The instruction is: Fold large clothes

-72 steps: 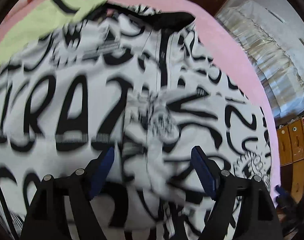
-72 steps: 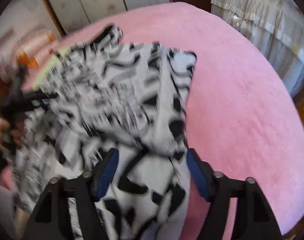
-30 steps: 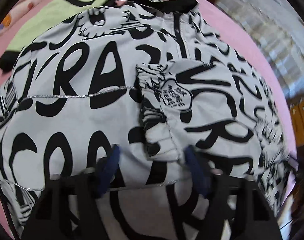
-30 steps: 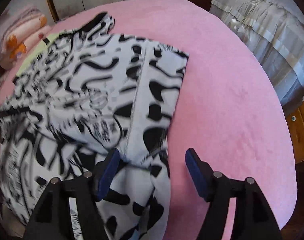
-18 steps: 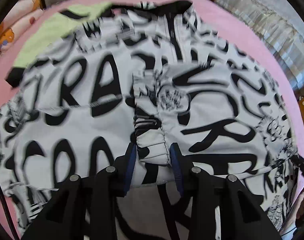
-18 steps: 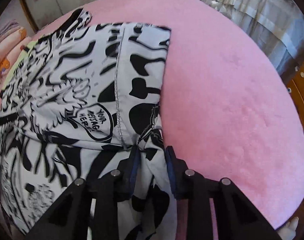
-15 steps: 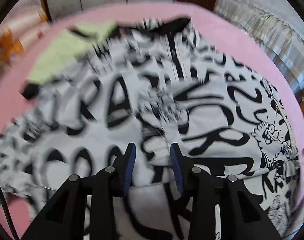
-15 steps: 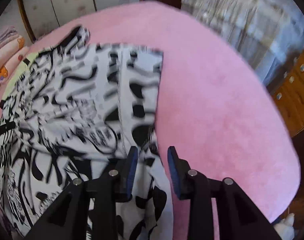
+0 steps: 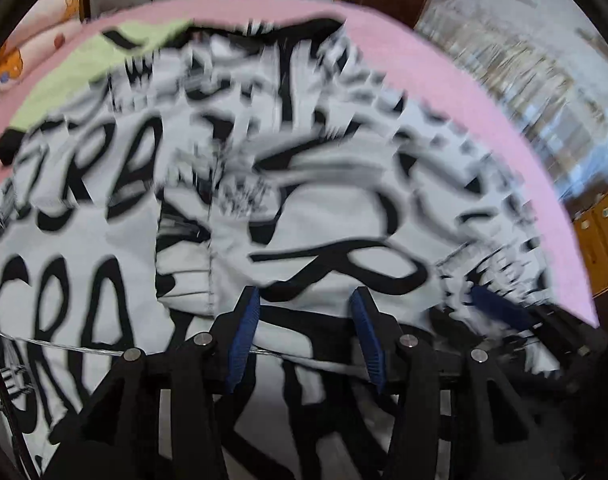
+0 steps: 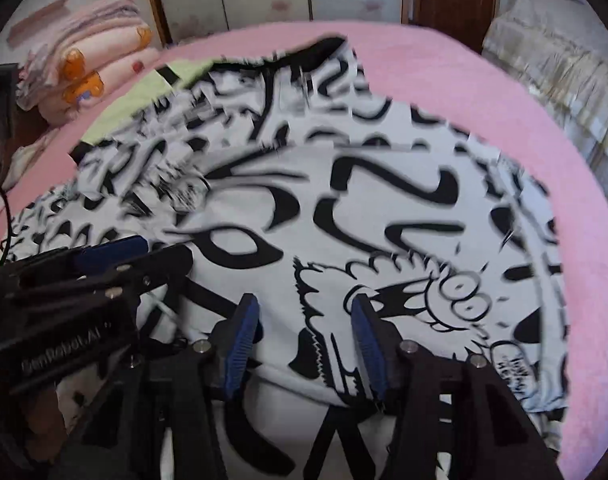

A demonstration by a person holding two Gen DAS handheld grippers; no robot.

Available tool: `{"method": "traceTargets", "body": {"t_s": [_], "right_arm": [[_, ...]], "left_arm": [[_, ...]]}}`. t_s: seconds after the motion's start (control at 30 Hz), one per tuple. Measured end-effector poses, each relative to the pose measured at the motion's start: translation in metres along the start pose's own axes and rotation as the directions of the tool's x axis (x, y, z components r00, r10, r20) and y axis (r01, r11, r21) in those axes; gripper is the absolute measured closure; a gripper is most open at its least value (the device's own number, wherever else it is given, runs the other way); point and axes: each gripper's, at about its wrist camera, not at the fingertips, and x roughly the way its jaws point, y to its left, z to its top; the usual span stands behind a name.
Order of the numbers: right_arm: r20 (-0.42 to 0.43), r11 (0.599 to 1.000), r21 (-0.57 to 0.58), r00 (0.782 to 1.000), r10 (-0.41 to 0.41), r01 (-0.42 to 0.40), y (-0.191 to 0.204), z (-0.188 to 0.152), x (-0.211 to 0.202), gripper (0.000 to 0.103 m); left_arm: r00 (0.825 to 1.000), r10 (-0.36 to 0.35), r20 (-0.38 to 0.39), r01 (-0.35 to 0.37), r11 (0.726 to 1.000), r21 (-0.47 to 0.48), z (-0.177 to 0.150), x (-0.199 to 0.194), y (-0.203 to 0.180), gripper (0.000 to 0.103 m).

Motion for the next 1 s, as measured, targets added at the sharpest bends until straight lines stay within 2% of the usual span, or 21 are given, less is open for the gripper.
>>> {"method": "traceTargets", "body": {"t_s": [0.07, 0.13, 0.17, 0.2, 0.23, 0.3, 0.33, 0.37, 0.4, 0.47, 0.53, 0.63, 0.7, 1.0], "right_arm": [[-0.039, 0.998, 0.047, 0.999, -0.032, 0.034, -0.019, -0.004, 0.011, 0.06], [-0.04, 0.978, 0.127, 0.986, -0.161, 0.165, -0.062, -0.008, 0.006, 0.06], [-0.04, 0.957, 0.161, 0.97, -0.238, 0.241, -0.084, -0.01, 0.001, 0.06], [-0.042, 0.94, 0.192, 0.96, -0.277, 0.28, -0.103, -0.014, -0.004, 0.081], [-0.044, 0.939, 0.245, 0.971, -0.236, 0.239, -0.128, -0.02, -0.01, 0.103], [-0.047, 0.937, 0.319, 0.99, -0.133, 0.142, -0.157, -0.028, -0.018, 0.103], [-0.043, 0.934, 0.338, 0.993, -0.109, 0.117, -0.162, -0.03, -0.021, 0.103], [-0.049, 0.928, 0.345, 0.99, -0.131, 0.14, -0.163, -0.032, -0.027, 0.103], [-0.056, 0.924, 0.329, 0.98, -0.189, 0.197, -0.159, -0.032, -0.031, 0.103], [-0.051, 0.923, 0.329, 0.98, -0.195, 0.201, -0.154, -0.034, -0.034, 0.096], [-0.05, 0.916, 0.359, 0.984, -0.173, 0.179, -0.149, -0.038, -0.038, 0.082], [-0.037, 0.915, 0.367, 0.985, -0.168, 0.169, -0.139, -0.043, -0.049, 0.067], [-0.033, 0.916, 0.36, 0.984, -0.176, 0.176, -0.131, -0.043, -0.052, 0.062], [-0.008, 0.921, 0.352, 0.984, -0.176, 0.168, -0.111, -0.048, -0.09, 0.062]], "left_arm": [[1.0, 0.0, 0.006, 0.0, 1.0, 0.001, 0.001, 0.005, 0.003, 0.057], [1.0, -0.009, 0.019, 0.009, 1.0, -0.01, 0.004, 0.003, 0.01, 0.057], [1.0, -0.026, 0.018, 0.026, 0.999, -0.021, 0.005, 0.003, 0.013, 0.057], [0.999, -0.048, 0.017, 0.049, 0.998, -0.036, 0.007, 0.003, 0.017, 0.057], [0.998, -0.065, 0.016, 0.066, 0.997, -0.048, 0.008, 0.003, 0.02, 0.057], [0.997, -0.074, 0.014, 0.075, 0.996, -0.055, 0.009, 0.004, 0.02, 0.057], [0.998, -0.067, 0.014, 0.067, 0.997, -0.048, 0.008, 0.004, 0.019, 0.057], [0.998, -0.056, 0.014, 0.056, 0.998, -0.04, 0.008, 0.004, 0.016, 0.057], [0.999, -0.039, 0.016, 0.04, 0.999, -0.029, 0.007, 0.003, 0.013, 0.057], [1.0, -0.024, 0.015, 0.024, 0.999, -0.023, 0.007, 0.001, 0.01, 0.054], [1.0, -0.026, 0.013, 0.027, 0.999, -0.024, 0.008, -0.003, 0.01, 0.049], [1.0, -0.017, 0.016, 0.017, 1.0, -0.02, 0.009, -0.014, 0.007, 0.046], [1.0, 0.005, 0.026, -0.004, 1.0, -0.012, 0.009, -0.024, 0.005, 0.045], [0.997, 0.024, 0.079, -0.023, 1.0, -0.012, -0.006, -0.089, 0.002, 0.038]]}}
